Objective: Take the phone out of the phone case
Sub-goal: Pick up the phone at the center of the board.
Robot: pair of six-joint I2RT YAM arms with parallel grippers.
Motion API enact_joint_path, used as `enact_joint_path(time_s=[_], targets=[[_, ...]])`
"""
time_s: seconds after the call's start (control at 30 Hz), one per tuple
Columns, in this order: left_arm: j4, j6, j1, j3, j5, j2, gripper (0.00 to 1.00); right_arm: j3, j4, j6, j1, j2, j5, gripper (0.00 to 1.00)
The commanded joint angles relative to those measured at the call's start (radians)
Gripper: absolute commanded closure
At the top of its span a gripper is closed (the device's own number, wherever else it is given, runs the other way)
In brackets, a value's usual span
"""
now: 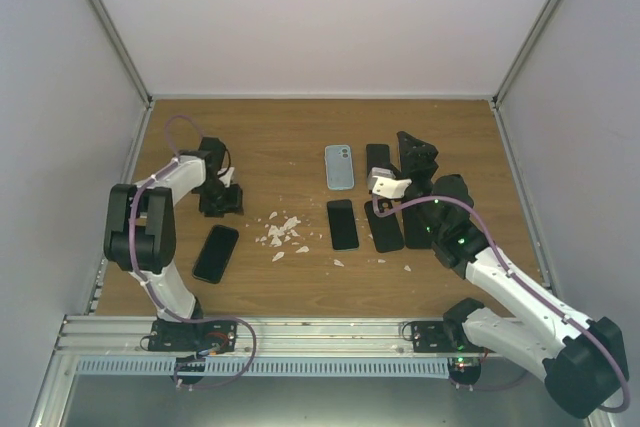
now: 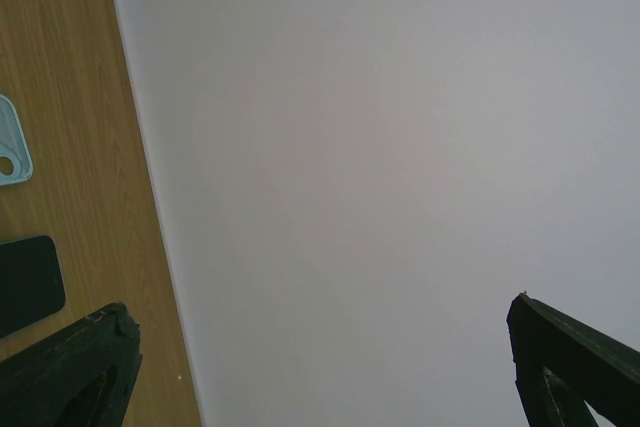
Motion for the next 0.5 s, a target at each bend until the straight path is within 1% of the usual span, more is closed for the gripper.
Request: enact_joint_path(time_s=[0.0, 0.03, 0.1, 0.13, 0.17, 0.3, 0.47], targets=[[-0.007, 0.141, -0.07, 0.084, 0.007, 0.023, 0.38, -0.006, 0.028, -0.005, -0.009, -0.018, -0.002, 0.0], [-0.011, 0.171, -0.075, 0.092, -0.014, 0.021, 0.33, -0.007, 0.028, -0.004, -0.009, -0.021, -0.002, 0.0], [-0.006, 0.26, -0.074, 0.09, -0.028, -0.011, 0.16, -0.012, 0.025, -0.003, -0.009, -0.027, -0.003, 0.0], [0.003, 0.314, -0.074, 0.086, -0.025, -0.035, 0.05, -0.015, 0.023, -0.003, -0.01, -0.03, -0.002, 0.01], [0.009, 0.359, -0.073, 0.079, -0.024, -0.064, 0.01, -0.018, 0.023, -0.003, -0.011, -0.033, -0.002, 0.0], [-0.025, 0.507, -0.073, 0.044, 0.016, -0.173, 0.01, -0.026, 0.022, -0.001, -0.012, -0.045, -0.002, 0.0], [-0.065, 0.62, -0.074, -0.056, -0.016, -0.268, 0.01, -0.031, 0.027, 0.002, -0.014, -0.052, -0.007, 0.0]])
